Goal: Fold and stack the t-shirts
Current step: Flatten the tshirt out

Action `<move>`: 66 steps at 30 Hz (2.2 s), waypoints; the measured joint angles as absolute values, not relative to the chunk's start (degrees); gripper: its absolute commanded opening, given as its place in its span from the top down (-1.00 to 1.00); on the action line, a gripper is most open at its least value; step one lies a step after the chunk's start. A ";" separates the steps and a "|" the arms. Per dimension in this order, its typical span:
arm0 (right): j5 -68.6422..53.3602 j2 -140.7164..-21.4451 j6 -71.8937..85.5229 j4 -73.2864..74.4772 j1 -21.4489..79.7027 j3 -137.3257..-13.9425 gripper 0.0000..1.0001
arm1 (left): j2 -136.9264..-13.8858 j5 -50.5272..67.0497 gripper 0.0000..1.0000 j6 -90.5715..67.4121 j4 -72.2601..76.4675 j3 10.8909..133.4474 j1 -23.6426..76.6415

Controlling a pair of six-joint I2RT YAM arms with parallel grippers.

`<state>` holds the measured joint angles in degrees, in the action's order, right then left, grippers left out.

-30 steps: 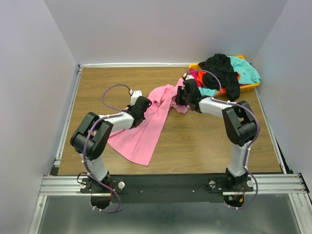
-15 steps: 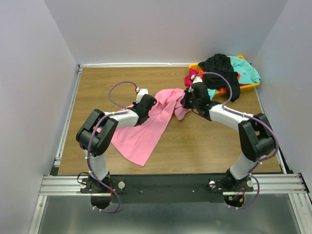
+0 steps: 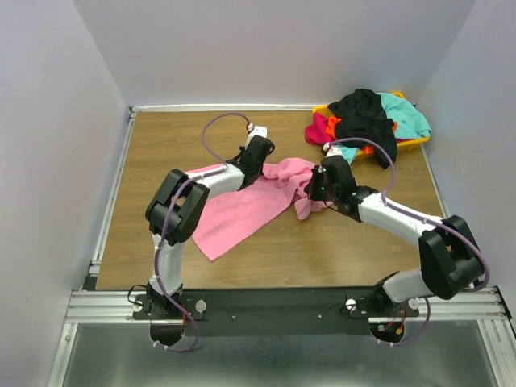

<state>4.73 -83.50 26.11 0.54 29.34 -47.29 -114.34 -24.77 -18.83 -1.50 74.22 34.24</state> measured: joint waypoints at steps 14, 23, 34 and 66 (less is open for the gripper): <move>13.43 -75.61 28.18 9.82 30.79 -44.01 -0.60 | -110.06 -23.42 -0.48 -15.97 -0.16 76.58 34.26; 11.07 -79.64 25.76 8.88 31.27 -54.52 -0.64 | -91.13 -25.08 -0.63 -21.71 1.80 57.69 34.50; -2.44 -94.35 23.31 1.83 31.55 -60.73 -0.65 | -84.12 -28.01 -0.63 -33.71 0.25 44.49 36.84; -10.48 -116.99 25.85 -3.33 18.68 -73.80 -0.71 | -109.60 -15.53 -0.62 -29.76 3.64 65.01 36.99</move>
<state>-10.48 -116.99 25.85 -3.33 18.68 -73.80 -109.60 -15.53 -29.76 3.64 65.01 36.99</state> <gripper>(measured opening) 0.856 0.812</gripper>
